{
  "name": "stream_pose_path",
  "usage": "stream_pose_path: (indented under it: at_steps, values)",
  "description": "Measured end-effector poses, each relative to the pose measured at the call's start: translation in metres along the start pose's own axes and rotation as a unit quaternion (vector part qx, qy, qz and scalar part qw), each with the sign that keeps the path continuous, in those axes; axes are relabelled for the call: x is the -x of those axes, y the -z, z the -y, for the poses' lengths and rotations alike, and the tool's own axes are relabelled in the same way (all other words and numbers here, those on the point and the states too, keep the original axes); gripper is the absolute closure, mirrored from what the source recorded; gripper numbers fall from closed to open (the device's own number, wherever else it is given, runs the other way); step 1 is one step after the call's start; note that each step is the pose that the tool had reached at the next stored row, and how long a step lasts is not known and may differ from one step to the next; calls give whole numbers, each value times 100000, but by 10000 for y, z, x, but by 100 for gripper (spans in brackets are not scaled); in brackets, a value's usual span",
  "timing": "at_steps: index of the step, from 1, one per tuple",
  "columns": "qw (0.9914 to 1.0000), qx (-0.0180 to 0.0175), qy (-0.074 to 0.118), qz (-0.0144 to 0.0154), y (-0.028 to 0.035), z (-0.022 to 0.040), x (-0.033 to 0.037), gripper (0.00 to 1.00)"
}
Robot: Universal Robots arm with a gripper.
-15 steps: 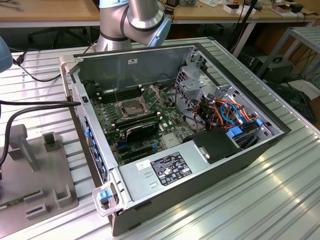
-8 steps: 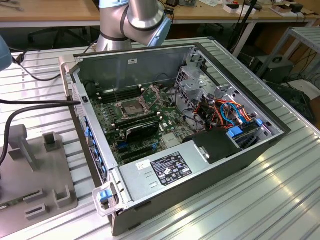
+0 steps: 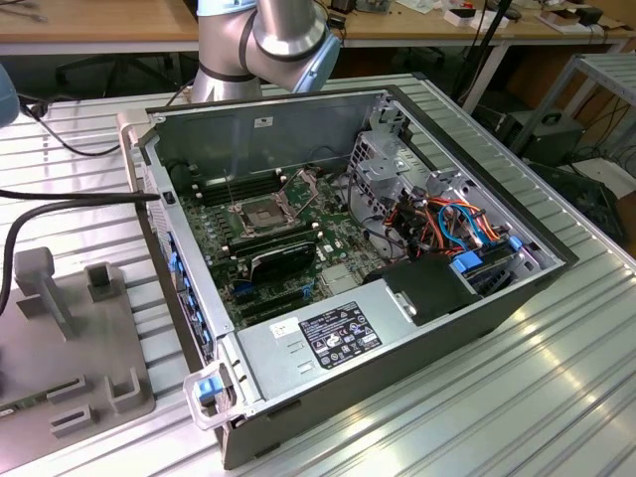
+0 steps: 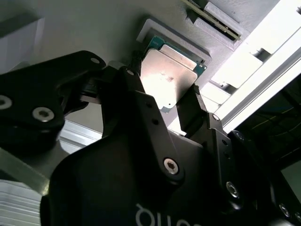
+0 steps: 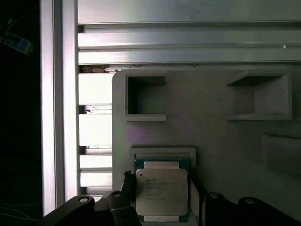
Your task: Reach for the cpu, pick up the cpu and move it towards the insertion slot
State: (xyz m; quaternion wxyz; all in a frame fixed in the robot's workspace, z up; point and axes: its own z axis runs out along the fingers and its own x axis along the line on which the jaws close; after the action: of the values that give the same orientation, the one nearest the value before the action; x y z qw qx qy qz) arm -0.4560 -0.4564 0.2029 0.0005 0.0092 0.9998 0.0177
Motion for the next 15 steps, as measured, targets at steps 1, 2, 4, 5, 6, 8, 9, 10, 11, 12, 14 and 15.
stream_pose_path:
  at_steps: [1, 2, 4, 5, 6, 8, 9, 10, 11, 12, 14, 15]
  values:
    - [100000, 2, -1, -8, 17, -1, 0, 45]
    - [100000, 2, -2, -14, 32, -1, 0, 45]
    - [100000, -2, -4, -30, 82, -3, 0, 45]
    - [100000, -2, -2, -33, 96, -3, 0, 45]
    - [100000, 0, -4, -35, 113, -4, 0, 45]
    - [100000, 0, -4, -39, 150, -5, 0, 45]
    - [100000, -1, -3, -40, 172, -6, 0, 45]
    - [100000, 0, -3, -41, 187, -7, 0, 45]
    - [100000, -5, -2, -47, 203, -7, 0, 45]
    - [100000, 2, -2, -51, 222, -8, 0, 45]
    - [100000, 1, -2, -59, 250, -9, 0, 45]
    - [100000, 6, -4, -52, 249, -9, 0, 45]
